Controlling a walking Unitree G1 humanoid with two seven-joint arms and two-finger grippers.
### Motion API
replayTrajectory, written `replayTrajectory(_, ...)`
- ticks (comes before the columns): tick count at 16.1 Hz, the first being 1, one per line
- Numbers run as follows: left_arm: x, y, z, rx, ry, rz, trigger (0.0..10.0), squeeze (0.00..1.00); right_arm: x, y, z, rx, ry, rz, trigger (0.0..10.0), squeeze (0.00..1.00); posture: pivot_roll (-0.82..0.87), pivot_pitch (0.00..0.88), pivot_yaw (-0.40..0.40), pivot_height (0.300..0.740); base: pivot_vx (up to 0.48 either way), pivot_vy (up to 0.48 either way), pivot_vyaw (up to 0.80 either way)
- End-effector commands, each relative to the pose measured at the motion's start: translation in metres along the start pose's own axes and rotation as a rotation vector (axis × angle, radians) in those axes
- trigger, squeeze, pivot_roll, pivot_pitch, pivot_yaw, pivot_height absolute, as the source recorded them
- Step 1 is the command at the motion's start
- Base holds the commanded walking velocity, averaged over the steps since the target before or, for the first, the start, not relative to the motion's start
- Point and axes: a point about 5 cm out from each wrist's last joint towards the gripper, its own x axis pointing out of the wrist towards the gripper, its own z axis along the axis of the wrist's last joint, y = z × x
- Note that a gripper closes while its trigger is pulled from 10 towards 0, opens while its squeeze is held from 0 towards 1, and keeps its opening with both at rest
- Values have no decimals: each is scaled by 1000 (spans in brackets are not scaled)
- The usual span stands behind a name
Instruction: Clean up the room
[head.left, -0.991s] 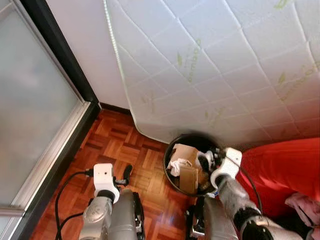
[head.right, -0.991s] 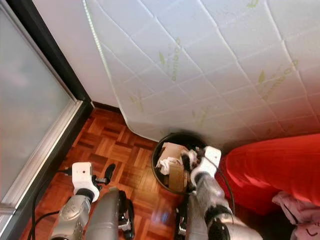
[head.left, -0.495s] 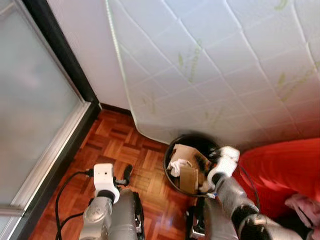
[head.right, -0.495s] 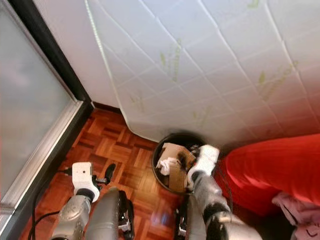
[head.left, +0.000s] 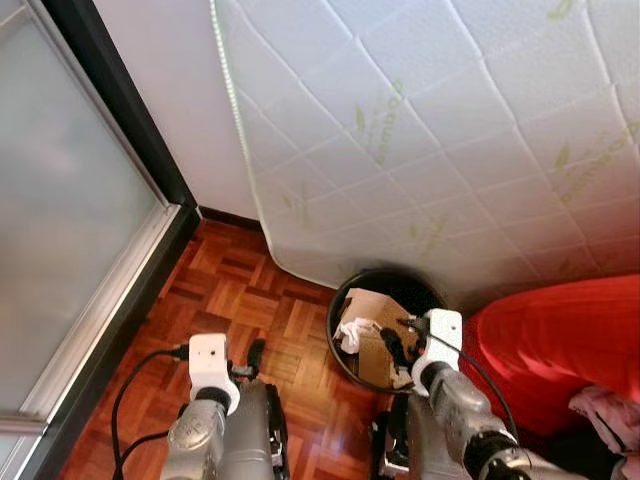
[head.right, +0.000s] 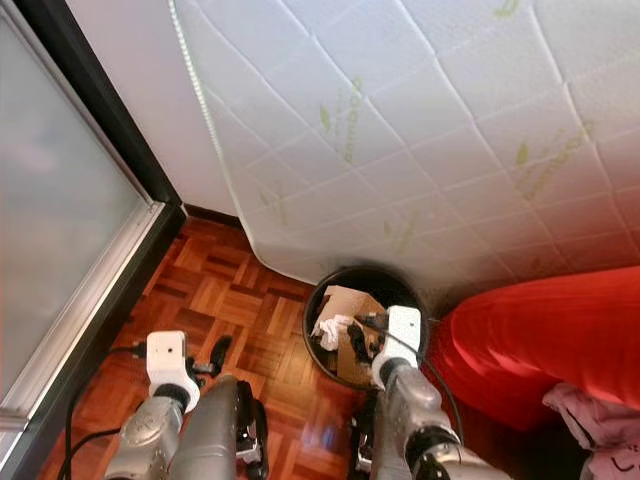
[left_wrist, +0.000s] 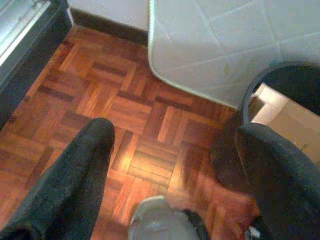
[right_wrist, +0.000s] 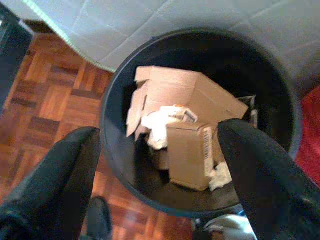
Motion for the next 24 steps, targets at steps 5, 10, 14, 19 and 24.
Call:
replayTrajectory(5, -11, 10, -23, -8, 98, 38, 10000, 0, -4, -12, -2, -22, -10, -43, 10000, 0, 98, 217, 1, 681, 0, 0, 0)
replayTrajectory(10, -13, 14, -31, -9, 145, 55, 10000, 0, -8, -14, -12, -44, 18, -42, 10000, 0, 92, 201, 6, 736, 0, 0, 0)
replayTrajectory(14, -27, 25, -52, -5, 272, 92, 10000, 0, -17, -22, -35, -24, 98, -79, 10000, 0, 77, 188, 21, 740, 0, 0, 0)
replayTrajectory(19, -35, 32, -66, -16, 382, 136, 10000, 0, -30, -38, -56, -54, 182, -146, 10000, 0, 78, 156, 25, 740, 0, 0, 0)
replayTrajectory(24, -31, 34, -65, -12, 422, 141, 10000, 0, -31, -40, -58, -30, 203, -180, 10000, 0, 61, 105, 41, 740, 0, 0, 0)
